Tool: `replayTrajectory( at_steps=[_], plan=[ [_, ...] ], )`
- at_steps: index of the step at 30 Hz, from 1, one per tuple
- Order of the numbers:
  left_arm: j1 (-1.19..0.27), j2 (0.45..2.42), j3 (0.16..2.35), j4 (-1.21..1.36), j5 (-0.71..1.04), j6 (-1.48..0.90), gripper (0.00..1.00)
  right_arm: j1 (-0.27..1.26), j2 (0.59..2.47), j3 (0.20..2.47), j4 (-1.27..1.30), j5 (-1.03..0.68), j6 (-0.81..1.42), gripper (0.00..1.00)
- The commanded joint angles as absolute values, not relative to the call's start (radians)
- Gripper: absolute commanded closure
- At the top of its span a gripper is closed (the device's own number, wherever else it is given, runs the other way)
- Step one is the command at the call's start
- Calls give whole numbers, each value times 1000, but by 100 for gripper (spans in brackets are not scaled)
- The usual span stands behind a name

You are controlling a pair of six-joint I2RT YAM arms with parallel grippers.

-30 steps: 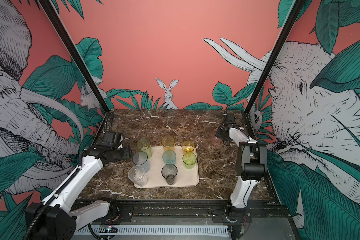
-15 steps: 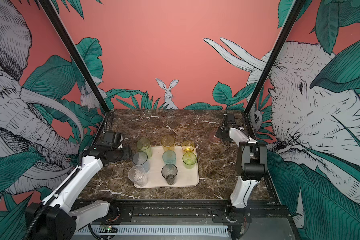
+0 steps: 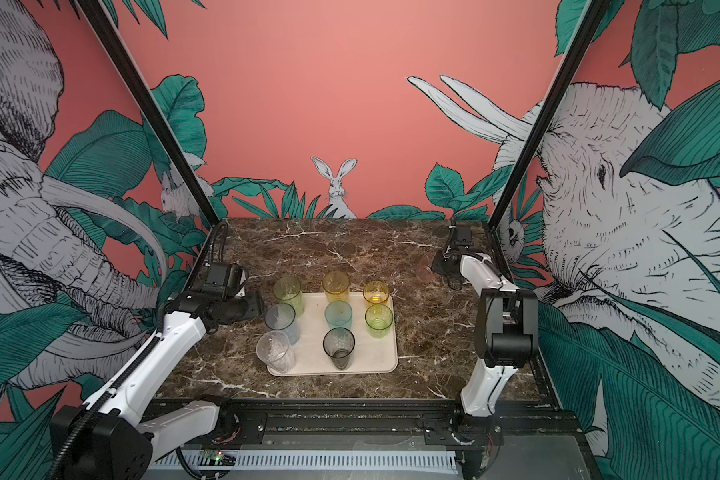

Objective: Place the glasses into the tray
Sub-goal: 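Grip the pink cup with the right gripper and carry it toward the tray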

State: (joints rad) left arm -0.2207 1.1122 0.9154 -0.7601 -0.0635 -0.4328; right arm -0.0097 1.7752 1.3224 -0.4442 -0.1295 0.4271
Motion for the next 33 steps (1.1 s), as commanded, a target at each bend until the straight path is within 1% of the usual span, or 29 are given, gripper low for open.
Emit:
replayTrajectory(
  at_steps=[1,12,18,33],
  plan=[
    [-215,1087,908,-779,-64,-430,32,-12,1707,1288,-458,-177,439,100],
    [-216,1085,910,-779,-63,-433,32,-5,1609,1272,-526,-217,437,100],
    [-216,1085,914,-779,-62,-433,32,12,1518,1278,-583,-245,430,100],
    [-215,1085,922,-779,-54,-434,32,85,1403,1299,-728,-222,386,100]
  ],
)
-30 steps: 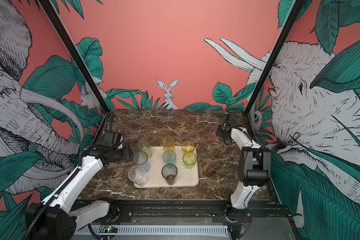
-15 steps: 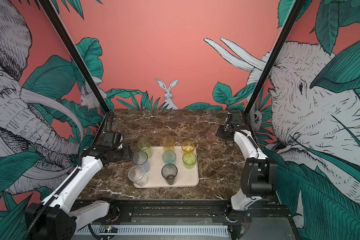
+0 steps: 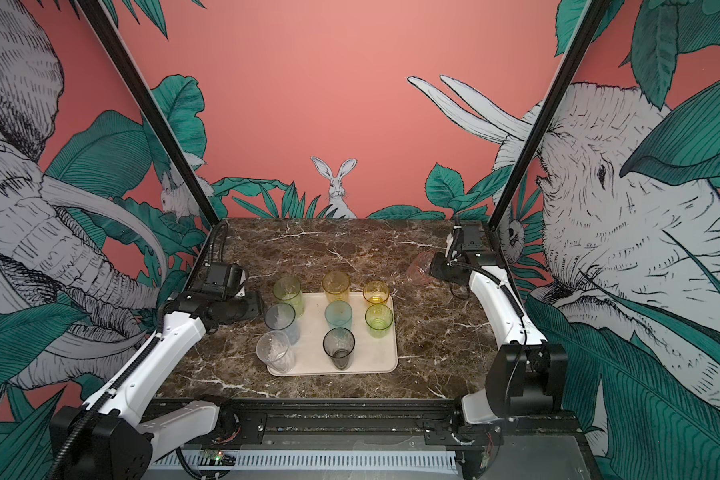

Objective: Place the glasses into the tray
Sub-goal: 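Grip the pink cup with the right gripper and carry it toward the tray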

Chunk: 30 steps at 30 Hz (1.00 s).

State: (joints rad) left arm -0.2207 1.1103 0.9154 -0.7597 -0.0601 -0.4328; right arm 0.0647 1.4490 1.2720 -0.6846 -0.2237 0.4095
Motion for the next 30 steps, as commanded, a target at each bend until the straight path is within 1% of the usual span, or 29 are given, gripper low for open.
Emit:
replayTrajectory(
  at_steps=[1,16,26,30],
  plan=[
    [-215,1085,922,-779,-55,-433,32,91,1398,1301,-739,-218,382,100],
    [-215,1087,933,-784,-54,-427,32,178,1278,1303,-959,-111,304,100],
    [-215,1081,927,-783,-51,-433,32,287,1154,1204,-1020,-62,340,100],
    [-216,1068,927,-787,-50,-433,32,359,1090,1156,-1052,-25,350,100]
  ],
)
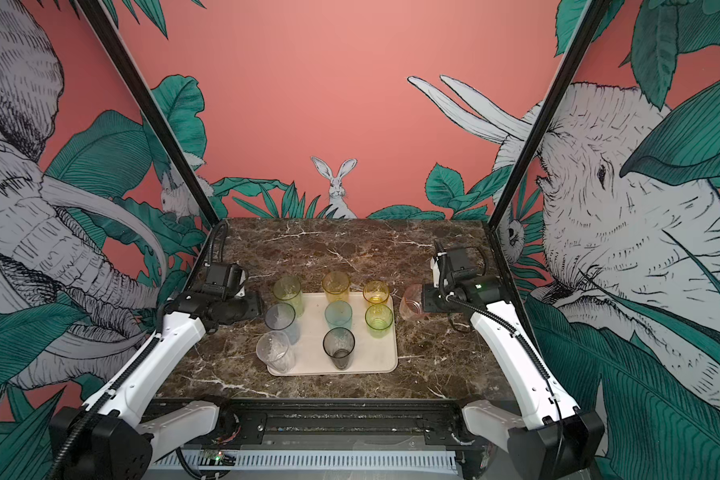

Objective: Place the glasses into the tray
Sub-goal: 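Grip the pink cup with the right gripper and carry it toward the tray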

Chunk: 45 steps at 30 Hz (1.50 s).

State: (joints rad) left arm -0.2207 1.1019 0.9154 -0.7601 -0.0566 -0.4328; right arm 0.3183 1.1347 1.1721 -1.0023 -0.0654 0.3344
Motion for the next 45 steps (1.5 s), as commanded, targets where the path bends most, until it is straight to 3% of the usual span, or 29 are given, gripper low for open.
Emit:
replayTrajectory(
  at_steps=[1,21,31,45],
  plan=[
    [-215,1065,927,-790,-52,-434,32,372,1075,1149,-1066,-11,350,100],
    [-215,1052,910,-787,-42,-446,32,565,880,928,-1044,35,526,100],
    [-215,1057,902,-770,-32,-451,32,743,968,870,-930,138,596,100],
    [-215,1066,893,-752,-25,-451,32,853,1158,856,-786,140,635,100]
  ],
)
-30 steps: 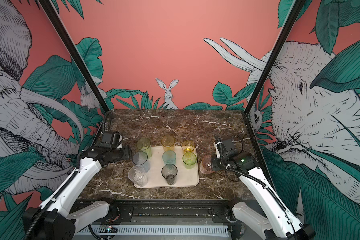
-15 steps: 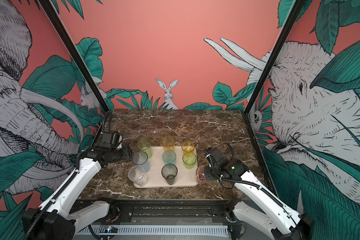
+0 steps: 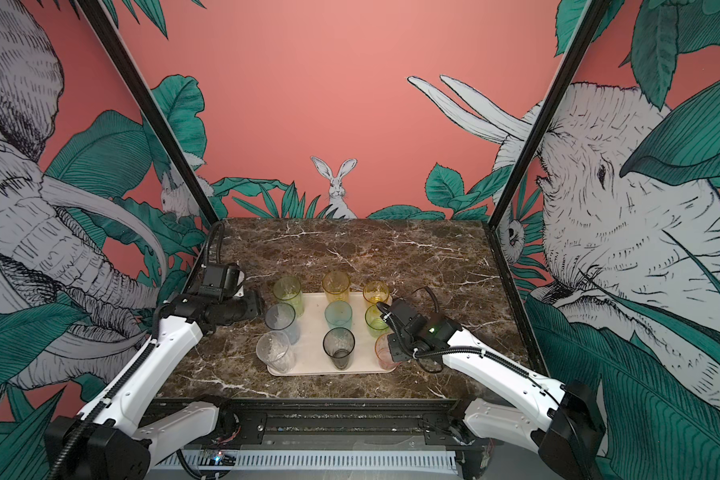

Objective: Place the glasses into the tray
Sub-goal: 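Grip the pink cup with the right gripper and carry it toward the tray, then lower the pink cup onto the tray and open the right gripper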

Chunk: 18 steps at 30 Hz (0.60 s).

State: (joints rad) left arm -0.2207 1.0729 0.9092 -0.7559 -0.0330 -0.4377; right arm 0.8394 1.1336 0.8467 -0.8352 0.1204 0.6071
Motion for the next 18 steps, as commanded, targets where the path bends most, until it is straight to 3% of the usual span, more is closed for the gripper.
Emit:
replayTrajectory(
  at_steps=[1,18],
  plan=[
    [-215,1066,891,-753,-26,-451,32,858,1171,860,-778,140,634,100],
    [-215,1075,890,-746,-27,-446,32,874,1284,887,-742,131,628,100]
  ],
)
